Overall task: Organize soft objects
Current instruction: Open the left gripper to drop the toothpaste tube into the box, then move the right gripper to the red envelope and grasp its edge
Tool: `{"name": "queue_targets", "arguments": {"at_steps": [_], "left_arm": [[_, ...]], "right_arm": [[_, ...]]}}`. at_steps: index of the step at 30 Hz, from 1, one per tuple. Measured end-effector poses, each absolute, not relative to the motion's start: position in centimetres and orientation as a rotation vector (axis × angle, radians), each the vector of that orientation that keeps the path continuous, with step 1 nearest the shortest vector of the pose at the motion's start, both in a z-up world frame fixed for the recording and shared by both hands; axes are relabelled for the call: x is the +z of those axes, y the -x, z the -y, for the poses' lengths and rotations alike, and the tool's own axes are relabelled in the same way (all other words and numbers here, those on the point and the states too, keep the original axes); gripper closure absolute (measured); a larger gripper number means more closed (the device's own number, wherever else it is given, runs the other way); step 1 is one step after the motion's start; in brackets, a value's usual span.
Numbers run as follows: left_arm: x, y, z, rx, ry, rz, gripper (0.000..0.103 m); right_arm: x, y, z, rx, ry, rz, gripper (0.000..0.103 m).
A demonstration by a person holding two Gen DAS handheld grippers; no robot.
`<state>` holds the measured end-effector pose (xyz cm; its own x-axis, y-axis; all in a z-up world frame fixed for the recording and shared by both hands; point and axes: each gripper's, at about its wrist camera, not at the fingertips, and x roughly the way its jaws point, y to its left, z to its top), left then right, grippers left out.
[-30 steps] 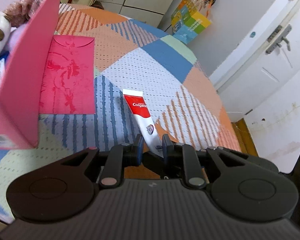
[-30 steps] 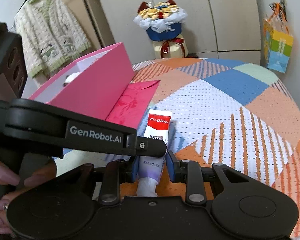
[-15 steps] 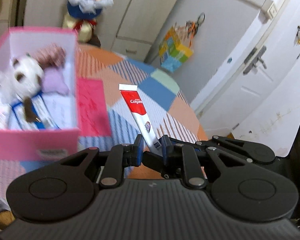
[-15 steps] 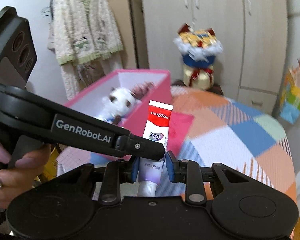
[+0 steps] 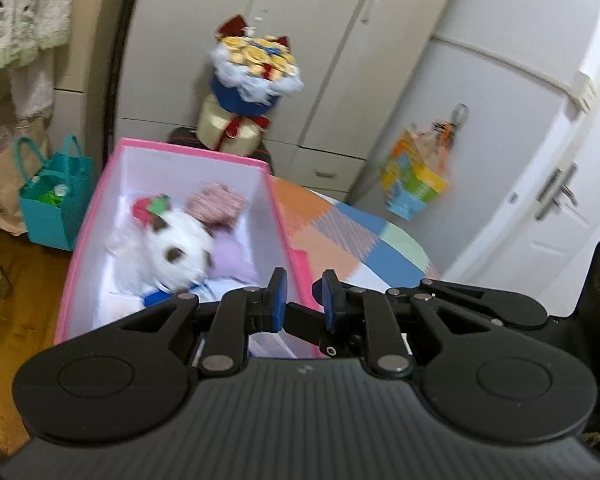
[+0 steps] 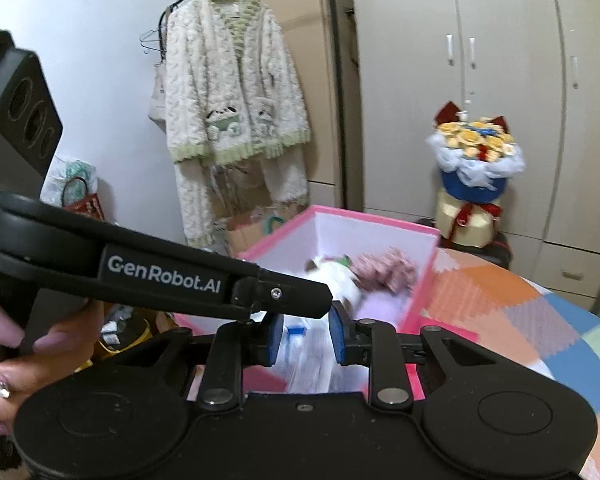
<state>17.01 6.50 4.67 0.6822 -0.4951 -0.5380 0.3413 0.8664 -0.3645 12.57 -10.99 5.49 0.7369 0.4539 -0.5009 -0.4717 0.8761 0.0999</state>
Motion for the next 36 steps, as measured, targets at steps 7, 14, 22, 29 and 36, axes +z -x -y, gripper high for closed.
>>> {"name": "queue_targets", "arguments": {"at_steps": [7, 14, 22, 29, 36], "left_arm": [[2.0, -21.8, -8.0, -0.451, 0.294, -0.756, 0.087], [0.6, -22.3, -7.9, -0.484, 0.276, -0.795, 0.086], [1.0, -19.8, -7.2, -0.473, 0.139, -0.746, 0.086], [1.7, -16.0, -3.7, -0.532, 0.033, -0.677, 0.081], [0.7, -13.1, 2.1, -0.549, -0.07, -0.641, 0.067]], "right_arm": [[2.8, -18.5, 9.8, 0.601, -0.068, -0.645, 0.083], [1.1, -19.6, 10.2, 0.589, -0.077, -0.724, 0.083], [2.6, -16.9, 15.3, 0.52, -0.036, -0.681, 0.076], [3.2, -15.1, 20.5, 0.416, 0.009, -0.666, 0.067], [2.5, -14.6, 24.9, 0.415, -0.035, -0.66, 0.066]]}}
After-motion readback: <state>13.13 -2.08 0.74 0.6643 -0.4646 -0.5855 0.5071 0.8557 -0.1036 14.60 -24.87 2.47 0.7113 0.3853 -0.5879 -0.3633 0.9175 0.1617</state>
